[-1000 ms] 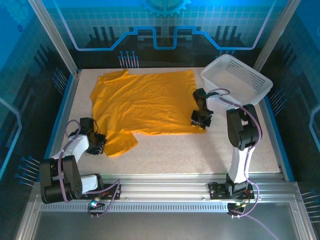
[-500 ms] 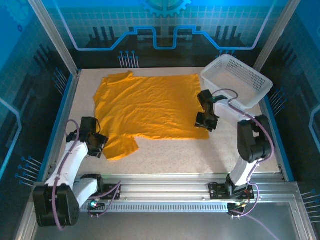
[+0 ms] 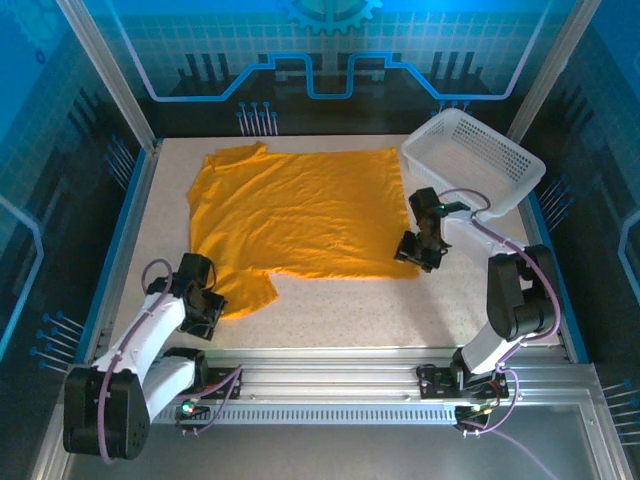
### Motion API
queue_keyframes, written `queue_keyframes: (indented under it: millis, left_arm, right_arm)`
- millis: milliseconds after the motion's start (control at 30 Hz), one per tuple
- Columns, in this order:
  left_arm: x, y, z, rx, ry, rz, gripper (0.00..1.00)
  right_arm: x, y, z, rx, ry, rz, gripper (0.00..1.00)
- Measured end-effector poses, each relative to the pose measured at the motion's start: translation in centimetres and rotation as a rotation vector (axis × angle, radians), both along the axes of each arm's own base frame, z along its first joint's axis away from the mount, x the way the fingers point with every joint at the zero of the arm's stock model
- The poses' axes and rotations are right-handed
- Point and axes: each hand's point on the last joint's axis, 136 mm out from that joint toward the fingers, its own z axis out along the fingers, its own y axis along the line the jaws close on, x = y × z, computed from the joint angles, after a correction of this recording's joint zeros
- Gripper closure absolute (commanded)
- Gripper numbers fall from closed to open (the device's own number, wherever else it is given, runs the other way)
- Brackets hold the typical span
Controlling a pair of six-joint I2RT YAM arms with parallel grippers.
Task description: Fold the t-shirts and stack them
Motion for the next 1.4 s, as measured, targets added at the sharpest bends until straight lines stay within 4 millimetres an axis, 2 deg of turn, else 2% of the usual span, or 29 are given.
queue_keyframes:
  millis: [67,200,267,400,533,667,800,867,967,1067,1233,1400]
  left_arm:
    - [0.8,0.0,0.0,-0.003,-0.024,0.012,0.6]
    - [2.1,-0.3,-0.2,-0.02,-0.068,0.029,0.9]
    - [2.1,-0.4,-0.3,-0.028,-0.07,0.036,0.99]
    - [2.1,-0.4,0.3,-0.031,-0.1,0.043,1.0]
    - [1.7,-0.4,0.7,-0.031,-0.114,0.043,1.0]
    - [1.0,-0.4,0.8,-0.03,-0.097,0.043,1.0]
    - [0.4,-0.3,1.0,-0.03,-0.088,0.043,1.0]
    - [0.0,-0.3,1.1,-0.03,-0.083,0.043,1.0]
    - [-0.6,-0.3,1.2,-0.029,-0.074,0.043,1.0]
    - [-1.5,-0.3,1.5,-0.029,-0.063,0.043,1.0]
    - [-3.2,-0.2,2.2,-0.028,-0.037,0.048,1.0]
    - [-2.7,-0.2,4.0,-0.034,-0.127,0.051,1.0]
  right_arm:
    - [-0.5,-0.9,-0.8,0.009,0.013,-0.036,0.55]
    - [-1.4,-2.4,-1.9,0.034,0.028,-0.105,0.57]
    - [-1.5,-2.6,-2.1,0.038,0.027,-0.122,0.59]
    - [-1.0,-2.3,-2.1,0.065,0.011,-0.148,0.66]
    - [-0.9,-2.1,-2.3,0.081,0.009,-0.183,0.66]
    - [-2.0,-2.1,-3.2,0.088,0.045,-0.221,0.66]
    - [-1.9,-2.0,-3.1,0.09,0.047,-0.249,0.68]
    - [-1.9,-2.1,-3.2,0.086,0.048,-0.262,0.74]
    - [-2.2,-2.4,-3.4,0.065,0.066,-0.278,0.9]
    - [-1.7,-2.2,-3.2,0.069,0.06,-0.284,1.0]
    - [-1.8,-2.2,-2.8,0.047,0.054,-0.277,1.0]
    - [-4.1,-2.7,-1.2,0.027,0.033,-0.28,1.0]
